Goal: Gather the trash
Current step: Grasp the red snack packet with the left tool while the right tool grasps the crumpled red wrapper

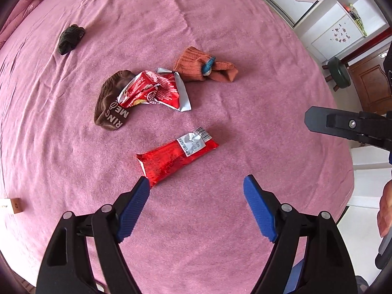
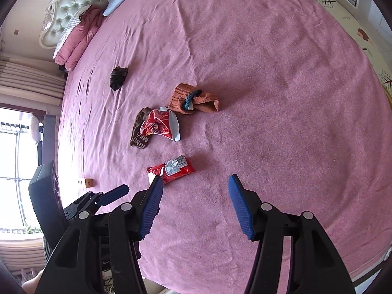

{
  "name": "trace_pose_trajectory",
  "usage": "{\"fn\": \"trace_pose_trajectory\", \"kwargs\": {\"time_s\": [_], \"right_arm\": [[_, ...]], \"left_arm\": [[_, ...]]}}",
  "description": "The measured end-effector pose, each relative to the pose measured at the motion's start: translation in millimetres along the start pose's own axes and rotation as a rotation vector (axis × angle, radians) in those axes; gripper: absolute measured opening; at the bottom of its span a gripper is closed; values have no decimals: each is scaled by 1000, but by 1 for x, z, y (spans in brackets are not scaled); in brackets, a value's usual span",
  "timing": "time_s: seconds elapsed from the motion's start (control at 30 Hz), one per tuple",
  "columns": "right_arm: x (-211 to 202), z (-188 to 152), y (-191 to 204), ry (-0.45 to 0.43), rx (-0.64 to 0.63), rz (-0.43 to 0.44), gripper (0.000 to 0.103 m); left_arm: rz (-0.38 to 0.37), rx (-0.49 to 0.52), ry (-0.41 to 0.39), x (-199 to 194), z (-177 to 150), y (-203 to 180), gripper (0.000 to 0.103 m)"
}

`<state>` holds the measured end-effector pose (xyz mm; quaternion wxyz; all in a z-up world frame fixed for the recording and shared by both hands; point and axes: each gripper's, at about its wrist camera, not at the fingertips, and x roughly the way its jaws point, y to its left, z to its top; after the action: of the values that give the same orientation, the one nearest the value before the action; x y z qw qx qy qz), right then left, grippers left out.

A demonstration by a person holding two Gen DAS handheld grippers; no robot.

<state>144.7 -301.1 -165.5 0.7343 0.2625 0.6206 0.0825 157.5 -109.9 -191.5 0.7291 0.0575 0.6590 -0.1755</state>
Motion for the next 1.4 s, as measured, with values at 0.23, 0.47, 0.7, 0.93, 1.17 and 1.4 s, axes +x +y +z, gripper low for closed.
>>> {"fn": "trace_pose_trajectory", "kwargs": {"time_s": [0.23, 0.47, 0.7, 0.93, 1.17, 1.4], "right_arm": [[21, -3, -5, 2, 71, -11, 55], [37, -2, -8, 22, 116, -23, 55], [49, 7, -6, 42, 126, -37, 55], [68, 24, 1, 79, 111, -40, 56], [98, 53, 29, 110, 47, -30, 56], [132, 76, 63, 144, -64, -70, 55]], "left_arm": [[-8, 93, 46, 24, 13, 11, 79], [8, 175, 88, 54, 18, 9, 79], [24, 184, 92, 80, 26, 13, 78], [8, 109, 99, 94, 35, 25, 49], [-101, -107, 82, 83, 30, 66, 35], [-194, -320, 45, 65, 11, 107, 34]]}}
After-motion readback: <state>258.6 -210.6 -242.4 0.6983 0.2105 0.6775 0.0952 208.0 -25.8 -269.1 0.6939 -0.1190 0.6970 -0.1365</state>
